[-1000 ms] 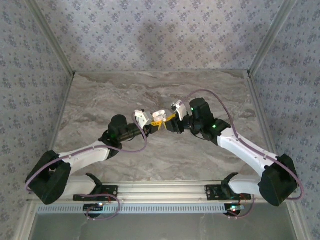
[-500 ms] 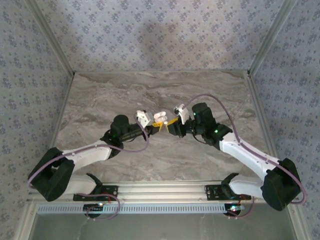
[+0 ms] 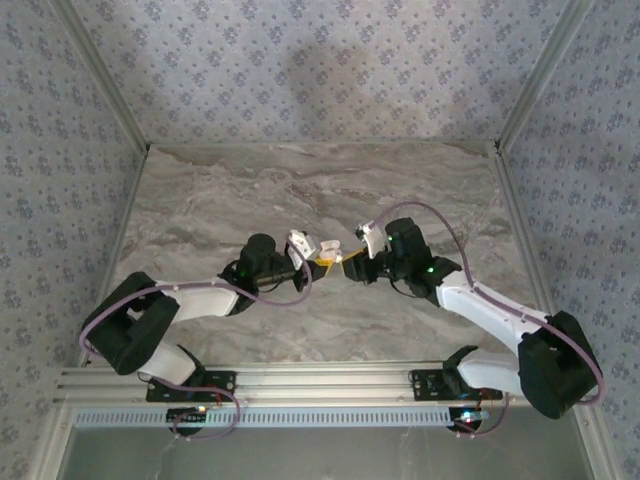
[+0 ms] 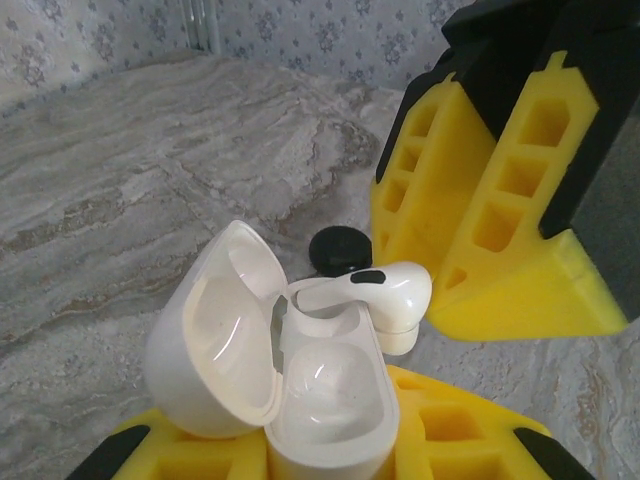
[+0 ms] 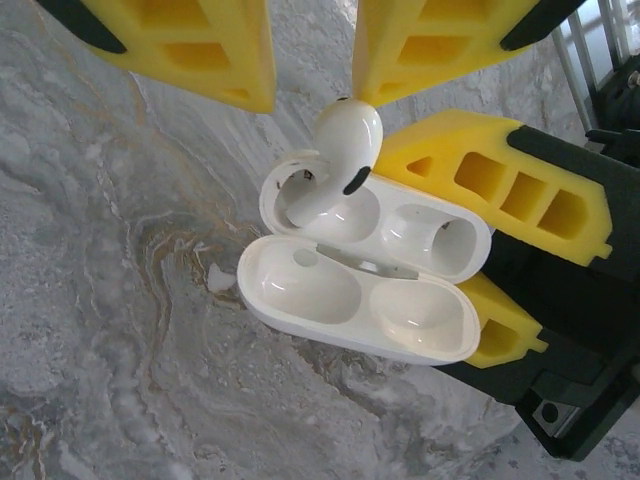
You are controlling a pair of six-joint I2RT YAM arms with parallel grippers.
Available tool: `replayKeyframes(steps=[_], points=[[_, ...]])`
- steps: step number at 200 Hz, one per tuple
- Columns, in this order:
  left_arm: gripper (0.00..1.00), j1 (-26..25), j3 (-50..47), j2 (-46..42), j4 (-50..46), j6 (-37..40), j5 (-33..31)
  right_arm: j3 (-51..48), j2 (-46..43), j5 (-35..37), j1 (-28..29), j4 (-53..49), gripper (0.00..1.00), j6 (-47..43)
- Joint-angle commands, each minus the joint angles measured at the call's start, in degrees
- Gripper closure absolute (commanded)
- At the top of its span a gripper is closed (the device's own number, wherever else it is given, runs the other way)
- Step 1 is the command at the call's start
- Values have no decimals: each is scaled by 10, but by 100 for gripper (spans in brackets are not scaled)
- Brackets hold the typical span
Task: Insert wireless bluetooth earbuds into charging case
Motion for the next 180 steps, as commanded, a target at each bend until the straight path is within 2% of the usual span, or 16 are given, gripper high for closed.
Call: replayKeyframes(steps=[1, 36, 77, 113, 151, 180], points=[[89, -12, 24, 5, -2, 11, -2, -7, 2, 1, -3, -10, 72, 15], [89, -23, 33, 12, -41, 48, -19, -16, 3, 8, -4, -37, 70, 43], [89, -33, 37, 29, -40, 53, 10, -26, 1, 12, -7, -34, 69, 56], [89, -39, 41, 34, -45, 51, 0, -24, -7, 8, -20, -43, 68, 60], [89, -38, 35, 19, -66, 53, -60, 15, -16, 47, -31, -175, 68, 120], [89, -35, 30, -10, -102, 43, -89, 73, -14, 49, -21, -314, 62, 132]])
